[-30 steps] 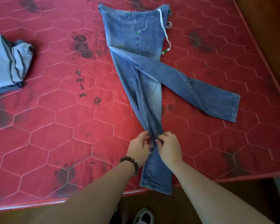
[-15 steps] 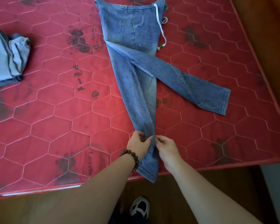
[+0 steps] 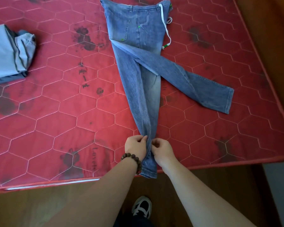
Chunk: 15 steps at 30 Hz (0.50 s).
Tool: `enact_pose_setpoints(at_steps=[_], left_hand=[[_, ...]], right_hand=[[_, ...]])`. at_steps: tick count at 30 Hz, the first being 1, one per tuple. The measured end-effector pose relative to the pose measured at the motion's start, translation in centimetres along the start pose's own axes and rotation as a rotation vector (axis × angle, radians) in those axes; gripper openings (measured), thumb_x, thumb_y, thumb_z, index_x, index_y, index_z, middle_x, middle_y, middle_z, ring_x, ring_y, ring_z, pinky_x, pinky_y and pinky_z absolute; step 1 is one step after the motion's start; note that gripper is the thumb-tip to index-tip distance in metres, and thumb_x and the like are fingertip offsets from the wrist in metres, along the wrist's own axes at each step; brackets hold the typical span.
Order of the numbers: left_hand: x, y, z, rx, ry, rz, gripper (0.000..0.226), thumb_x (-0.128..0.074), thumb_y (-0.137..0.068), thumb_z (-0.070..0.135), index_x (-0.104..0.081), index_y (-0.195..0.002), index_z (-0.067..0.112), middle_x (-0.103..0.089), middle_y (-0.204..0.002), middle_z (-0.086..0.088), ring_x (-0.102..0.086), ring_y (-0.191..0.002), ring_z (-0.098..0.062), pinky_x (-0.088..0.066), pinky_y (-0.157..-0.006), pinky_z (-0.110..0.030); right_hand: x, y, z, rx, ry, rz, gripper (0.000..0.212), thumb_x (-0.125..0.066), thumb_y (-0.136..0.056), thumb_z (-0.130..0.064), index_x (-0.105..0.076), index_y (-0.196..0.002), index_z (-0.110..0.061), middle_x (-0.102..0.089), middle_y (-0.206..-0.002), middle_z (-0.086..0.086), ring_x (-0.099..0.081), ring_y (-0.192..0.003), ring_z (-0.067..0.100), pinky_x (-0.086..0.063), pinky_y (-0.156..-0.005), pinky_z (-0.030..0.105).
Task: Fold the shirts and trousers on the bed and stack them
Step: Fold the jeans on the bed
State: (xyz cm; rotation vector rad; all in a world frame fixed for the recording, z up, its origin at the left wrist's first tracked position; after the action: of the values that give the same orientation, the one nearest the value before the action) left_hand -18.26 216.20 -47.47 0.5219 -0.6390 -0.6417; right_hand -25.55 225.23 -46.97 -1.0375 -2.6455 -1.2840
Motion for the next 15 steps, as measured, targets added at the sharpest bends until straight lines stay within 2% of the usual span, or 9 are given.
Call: enact_pose_setpoints(at_steps=[2, 4, 6, 9, 13, 15], left_hand=[[0.2, 0.5, 0.1, 0.015, 0.072, 0.012, 0.035, -0.062, -0.091, 0.020, -0.063, -0.070, -0.008, -0.048, -0.058, -0.009, -0.041, -0.055, -0.016, -0.039, -0.052, -0.026], [0.7, 0.7, 0.3, 0.029, 0.122, 0.053, 0.030, -0.063, -0.090, 0.022, -0.069, -0.071, 0.000, -0.058, -0.061, -0.008, -0.048, -0.056, -0.016, -0.043, -0.054, -0.025], [1.9, 0.7, 0.4, 0.047, 0.110, 0.136, 0.028, -0.059, -0.093, 0.022, -0.065, -0.068, 0.011, -0.061, -0.064, -0.001, -0.053, -0.061, -0.015, -0.043, -0.057, -0.024], [3.4, 0.7, 0.3, 0.018, 0.063, 0.204, 0.025, -0.056, -0.095, 0.024, -0.052, -0.071, 0.017, -0.055, -0.068, 0.003, -0.054, -0.069, -0.019, -0.040, -0.062, -0.027], [3.1, 1.2, 0.0, -0.140, 0.054, 0.118, 0.015, -0.060, -0.092, 0.024, -0.050, -0.082, 0.020, -0.058, -0.077, 0.004, -0.055, -0.066, -0.010, -0.043, -0.057, -0.024], [2.1, 1.0, -1.3, -0.080, -0.021, -0.019, 0.009, -0.059, -0.093, 0.025, -0.053, -0.091, 0.019, -0.062, -0.084, 0.002, -0.059, -0.065, -0.011, -0.048, -0.053, -0.023]], right_hand=[[0.1, 0.2, -0.3, 0.040, -0.001, 0.031, 0.014, -0.056, -0.093, -0.010, -0.068, -0.087, -0.008, -0.069, -0.085, 0.006, -0.066, -0.084, 0.021, -0.056, -0.074, 0.034], [0.4, 0.5, -0.7, 0.067, -0.015, 0.096, 0.012, -0.057, -0.093, -0.012, -0.063, -0.083, -0.010, -0.066, -0.081, 0.004, -0.062, -0.078, 0.017, -0.050, -0.067, 0.027], [1.4, 0.8, -0.7, 0.060, -0.033, 0.209, 0.012, -0.055, -0.096, -0.015, -0.058, -0.085, -0.011, -0.060, -0.080, 0.001, -0.056, -0.072, 0.013, -0.042, -0.060, 0.023], [3.5, 1.5, -0.7, 0.087, 0.039, 0.363, 0.011, -0.046, -0.100, -0.017, -0.051, -0.091, -0.013, -0.055, -0.078, -0.003, -0.051, -0.068, 0.011, -0.036, -0.056, 0.022], [4.2, 1.9, -0.7, 0.241, 0.250, 0.433, 0.012, -0.044, -0.101, -0.018, -0.048, -0.091, -0.012, -0.054, -0.068, -0.001, -0.050, -0.058, 0.014, -0.039, -0.052, 0.028], [4.0, 1.1, 0.6, 0.182, 0.380, 0.362, 0.009, -0.046, -0.100, -0.022, -0.049, -0.095, -0.015, -0.057, -0.074, -0.003, -0.056, -0.066, 0.017, -0.045, -0.057, 0.032]])
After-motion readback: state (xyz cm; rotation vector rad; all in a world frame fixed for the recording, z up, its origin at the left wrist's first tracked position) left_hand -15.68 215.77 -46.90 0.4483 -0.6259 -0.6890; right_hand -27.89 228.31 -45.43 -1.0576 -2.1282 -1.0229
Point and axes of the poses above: each hand's wrist, its own y-axis away from the middle knuckle, its own x-axis out of the back of the hand, z = x × y, the point moved 4 cm from there along -y, towards the middle knuckle
